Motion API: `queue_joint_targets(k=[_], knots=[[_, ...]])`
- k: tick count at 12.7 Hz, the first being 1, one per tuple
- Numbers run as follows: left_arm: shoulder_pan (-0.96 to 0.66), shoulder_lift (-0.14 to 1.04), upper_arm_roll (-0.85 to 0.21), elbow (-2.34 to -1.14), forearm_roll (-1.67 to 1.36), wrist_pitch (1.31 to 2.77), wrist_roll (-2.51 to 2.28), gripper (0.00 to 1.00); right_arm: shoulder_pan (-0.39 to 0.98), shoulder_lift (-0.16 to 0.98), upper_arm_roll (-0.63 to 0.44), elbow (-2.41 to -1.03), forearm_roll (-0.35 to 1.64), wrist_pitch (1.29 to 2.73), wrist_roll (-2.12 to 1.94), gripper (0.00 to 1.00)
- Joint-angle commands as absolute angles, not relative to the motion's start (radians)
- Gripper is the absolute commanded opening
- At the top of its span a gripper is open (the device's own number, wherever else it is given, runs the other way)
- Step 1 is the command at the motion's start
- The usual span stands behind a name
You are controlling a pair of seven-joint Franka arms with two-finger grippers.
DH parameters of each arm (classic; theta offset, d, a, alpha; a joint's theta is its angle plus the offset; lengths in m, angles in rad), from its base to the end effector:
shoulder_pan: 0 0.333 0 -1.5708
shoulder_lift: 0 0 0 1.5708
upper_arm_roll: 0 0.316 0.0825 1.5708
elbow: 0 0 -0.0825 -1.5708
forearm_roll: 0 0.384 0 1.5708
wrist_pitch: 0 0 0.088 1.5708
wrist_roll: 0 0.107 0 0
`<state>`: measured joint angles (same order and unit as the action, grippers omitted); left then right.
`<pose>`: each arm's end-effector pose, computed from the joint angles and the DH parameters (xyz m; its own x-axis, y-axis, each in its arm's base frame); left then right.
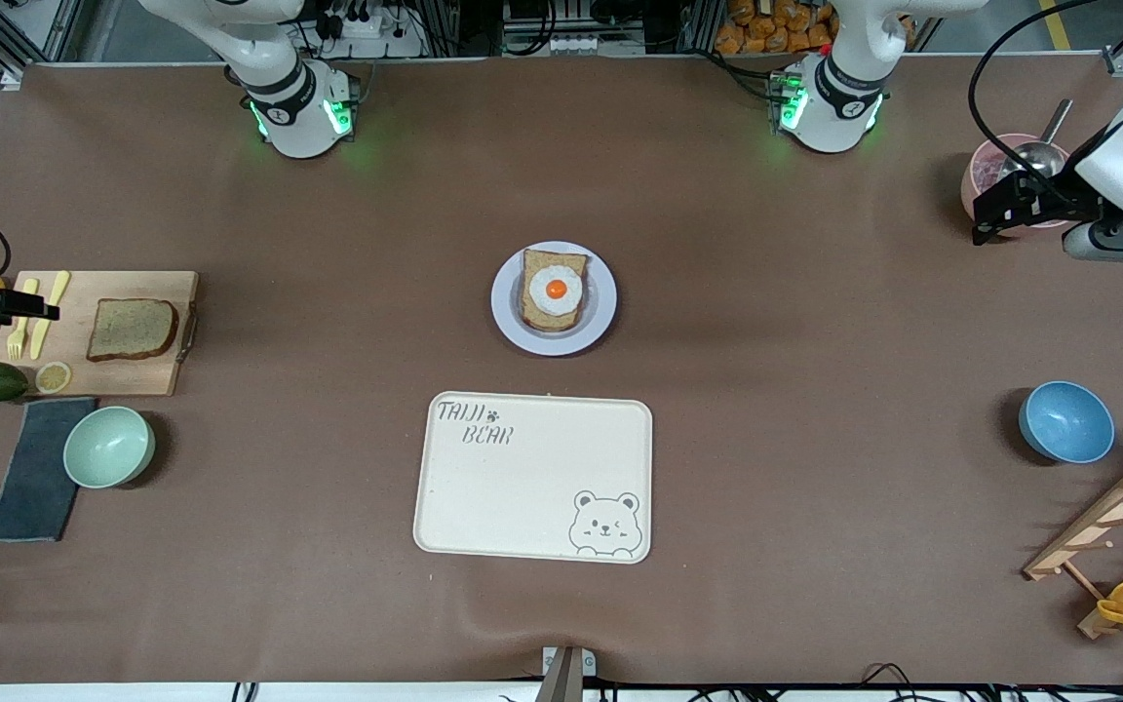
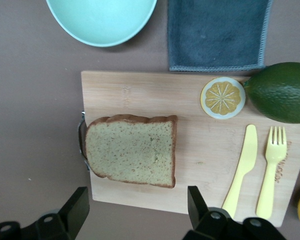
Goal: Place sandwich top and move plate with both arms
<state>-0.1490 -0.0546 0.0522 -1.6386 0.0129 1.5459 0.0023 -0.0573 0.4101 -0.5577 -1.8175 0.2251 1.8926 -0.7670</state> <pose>0.5318 -0.0494 0.6201 0.9944 -0.0987 -0.0382 -0.0992 -0.9950 -0.0100 0.5164 -0.3185 0.3233 0.9758 0.0758 -0.2050 0.0426 -0.9859 -0.1620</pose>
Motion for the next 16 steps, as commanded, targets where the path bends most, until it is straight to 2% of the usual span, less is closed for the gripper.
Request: queue_joint_targets(k=[1,3,8,11,12,14,15,16], knots=[[-0.144,-0.061,0.048,-1.643,0.002,1.536,0.014,1.00,-0.086,0.466,-0.560,-1.810,0.302,1.930,-0.880,0.86],[-0.141,-0.055,0.048,-1.652,-0.029,1.536,0.014,1.00,-0.087,0.505,-0.563,-1.810,0.322,1.968,-0.932,0.73],[-0.141,0.076,0.049,-1.661,-0.168,1.548,0.021,1.00,-0.109,0.580,-0.566,-1.833,0.443,2.035,-1.071,0.72],[-0.164,0.162,0.028,-1.661,-0.196,1.627,0.040,1.00,-0.117,0.603,-0.568,-1.891,0.520,2.092,-1.138,0.68],[-0.166,0.181,0.006,-1.661,-0.196,1.664,0.041,1.00,-0.117,0.615,-0.577,-1.893,0.546,2.092,-1.173,0.62],[-0.170,0.212,-0.012,-1.658,-0.196,1.728,0.043,1.00,-0.117,0.617,-0.586,-1.910,0.564,2.092,-1.183,0.42],[-0.169,0.227,-0.029,-1.658,-0.198,1.759,0.041,1.00,-0.118,0.618,-0.586,-1.910,0.569,2.092,-1.184,0.30],[-0.169,0.241,-0.035,-1.658,-0.198,1.778,0.041,1.00,-0.118,0.618,-0.586,-1.908,0.569,2.092,-1.184,0.14]])
